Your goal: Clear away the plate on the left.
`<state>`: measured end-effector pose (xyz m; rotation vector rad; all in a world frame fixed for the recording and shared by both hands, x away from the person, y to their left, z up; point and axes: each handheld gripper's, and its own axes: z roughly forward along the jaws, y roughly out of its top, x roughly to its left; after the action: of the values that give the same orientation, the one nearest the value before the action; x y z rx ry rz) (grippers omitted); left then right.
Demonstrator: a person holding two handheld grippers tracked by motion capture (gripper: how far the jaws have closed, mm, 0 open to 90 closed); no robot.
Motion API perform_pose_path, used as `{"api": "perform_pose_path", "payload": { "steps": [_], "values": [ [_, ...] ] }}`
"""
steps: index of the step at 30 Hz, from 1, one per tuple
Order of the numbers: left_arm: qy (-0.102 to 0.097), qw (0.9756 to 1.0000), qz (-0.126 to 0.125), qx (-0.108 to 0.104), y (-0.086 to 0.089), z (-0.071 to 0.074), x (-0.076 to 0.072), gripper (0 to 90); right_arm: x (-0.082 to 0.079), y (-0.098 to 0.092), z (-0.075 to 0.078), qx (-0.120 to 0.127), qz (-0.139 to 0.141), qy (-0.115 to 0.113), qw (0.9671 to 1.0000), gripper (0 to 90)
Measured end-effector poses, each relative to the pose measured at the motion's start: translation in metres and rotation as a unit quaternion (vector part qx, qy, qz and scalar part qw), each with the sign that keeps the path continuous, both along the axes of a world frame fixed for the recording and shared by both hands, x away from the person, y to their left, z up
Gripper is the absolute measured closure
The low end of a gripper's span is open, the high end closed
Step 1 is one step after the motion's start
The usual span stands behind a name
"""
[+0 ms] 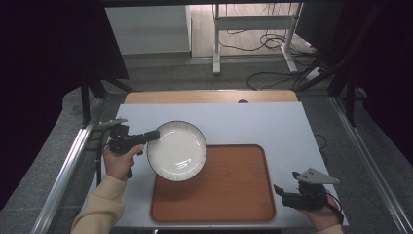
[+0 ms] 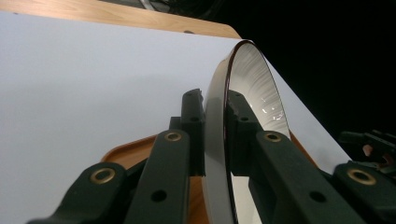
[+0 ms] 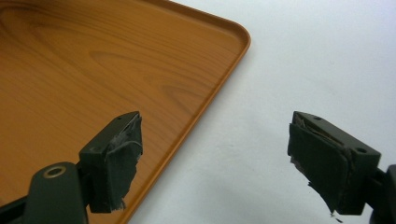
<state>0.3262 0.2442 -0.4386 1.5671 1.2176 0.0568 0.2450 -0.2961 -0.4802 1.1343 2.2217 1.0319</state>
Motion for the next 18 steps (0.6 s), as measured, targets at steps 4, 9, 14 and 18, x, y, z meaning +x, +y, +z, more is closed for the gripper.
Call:
{"api": "perform_pose_path", "payload": {
  "steps": [4, 9, 14, 18],
  "values": [
    [0.001, 0.9999, -0.012, -0.003, -0.009, 0.001, 0.0, 80.3, 0.0, 0.0, 0.0, 0.0, 0.0, 0.0, 1.0, 18.0],
    [0.005, 0.9996, -0.028, -0.002, -0.021, 0.001, 0.0, 80.3, 0.0, 0.0, 0.001, 0.0, 0.0, -0.001, 1.0, 18.0],
    [0.008, 0.9991, -0.042, 0.001, -0.034, -0.001, 0.001, 80.2, 0.0, 0.0, 0.0, 0.0, 0.0, -0.001, 1.0, 18.0],
    [0.013, 0.9985, -0.053, 0.0, -0.044, -0.004, 0.002, 80.2, 0.0, 0.0, 0.001, 0.0, 0.001, 0.0, 1.0, 18.1]
  ]
}}
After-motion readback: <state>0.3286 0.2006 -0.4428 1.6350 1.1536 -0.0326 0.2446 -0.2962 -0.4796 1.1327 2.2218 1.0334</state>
